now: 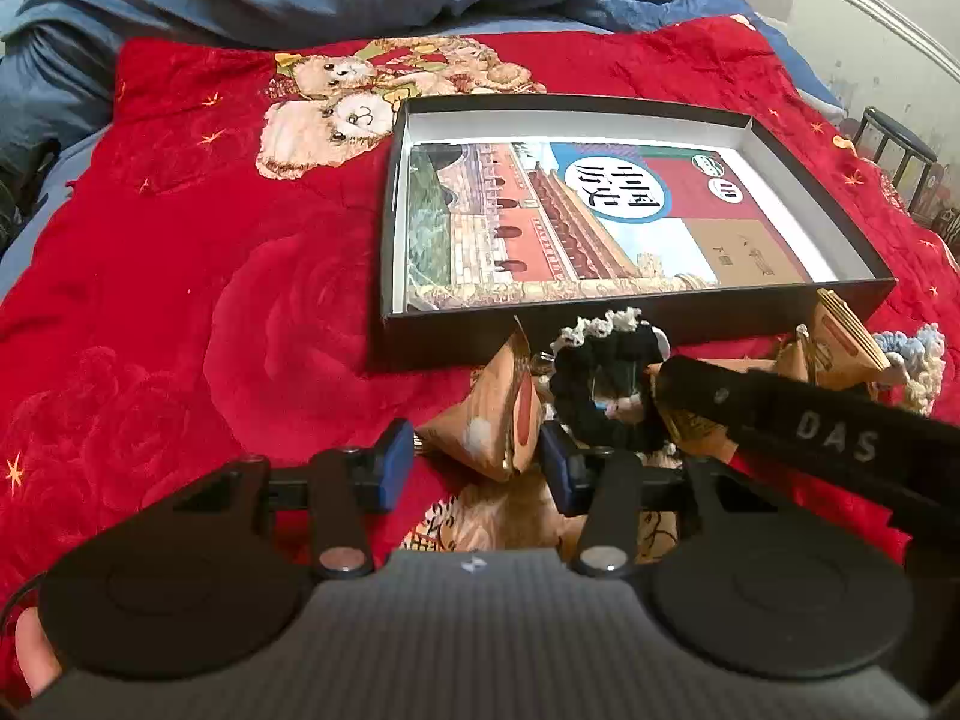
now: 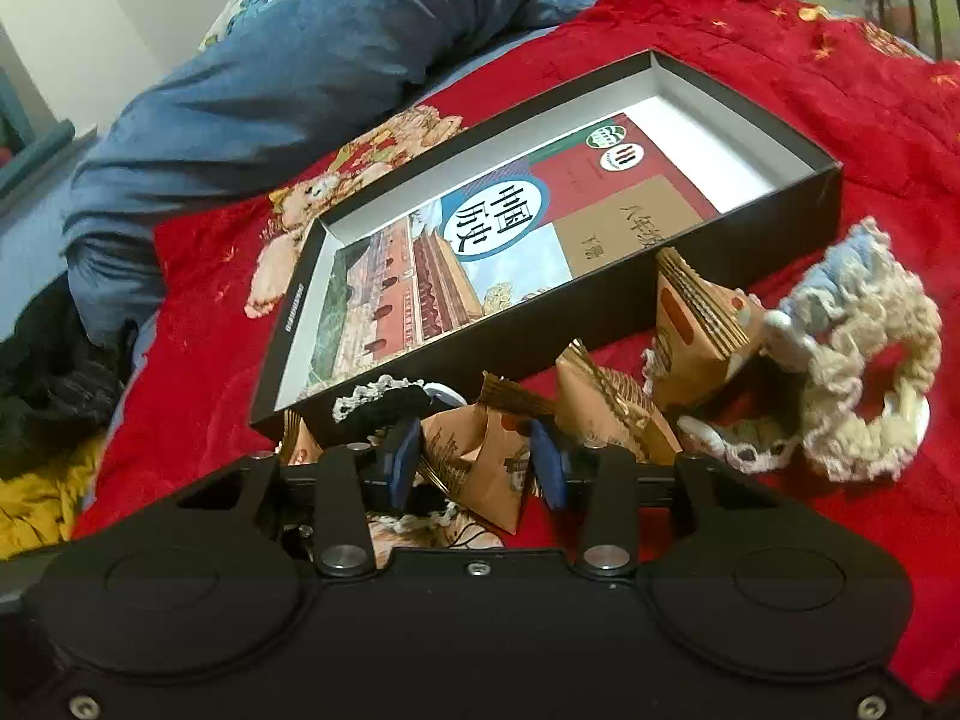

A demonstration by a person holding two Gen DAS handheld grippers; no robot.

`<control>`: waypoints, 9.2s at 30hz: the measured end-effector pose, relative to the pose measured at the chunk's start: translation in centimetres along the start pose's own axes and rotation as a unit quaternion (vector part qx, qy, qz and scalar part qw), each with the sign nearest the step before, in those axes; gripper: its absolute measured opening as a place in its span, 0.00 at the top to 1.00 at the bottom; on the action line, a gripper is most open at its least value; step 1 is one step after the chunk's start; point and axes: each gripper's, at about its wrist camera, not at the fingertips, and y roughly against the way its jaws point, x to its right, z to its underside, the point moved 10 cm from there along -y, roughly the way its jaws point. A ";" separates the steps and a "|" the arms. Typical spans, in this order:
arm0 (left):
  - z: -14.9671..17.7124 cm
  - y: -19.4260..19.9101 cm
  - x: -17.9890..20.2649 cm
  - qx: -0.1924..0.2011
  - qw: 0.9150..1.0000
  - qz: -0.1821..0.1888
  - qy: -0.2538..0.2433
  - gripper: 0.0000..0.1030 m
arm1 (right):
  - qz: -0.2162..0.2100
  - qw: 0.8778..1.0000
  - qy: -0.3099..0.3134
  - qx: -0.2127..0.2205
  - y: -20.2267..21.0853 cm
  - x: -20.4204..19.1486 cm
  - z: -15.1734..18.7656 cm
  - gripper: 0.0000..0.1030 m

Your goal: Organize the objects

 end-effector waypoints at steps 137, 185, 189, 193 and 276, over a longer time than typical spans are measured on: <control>-0.5 6.0 -0.8 0.110 0.994 -0.008 -0.015 0.66 | 0.020 0.999 0.037 -0.033 3.8 -0.7 0.7 0.54; -10.8 7.0 -4.0 0.168 0.985 0.013 -0.043 0.66 | -0.139 0.990 0.027 0.019 4.3 -9.1 -8.3 0.72; -11.5 5.7 -3.2 0.172 0.984 0.034 -0.038 0.66 | -0.138 0.990 -0.015 0.010 1.5 -7.0 -9.4 0.72; -10.2 2.5 -1.9 0.128 0.990 0.052 -0.041 0.66 | -0.137 0.987 -0.079 0.014 -1.3 -3.5 -8.9 0.72; -7.4 2.7 -0.2 0.178 0.977 -0.027 -0.114 0.27 | -0.080 0.985 0.074 0.133 6.0 -4.3 -9.1 0.37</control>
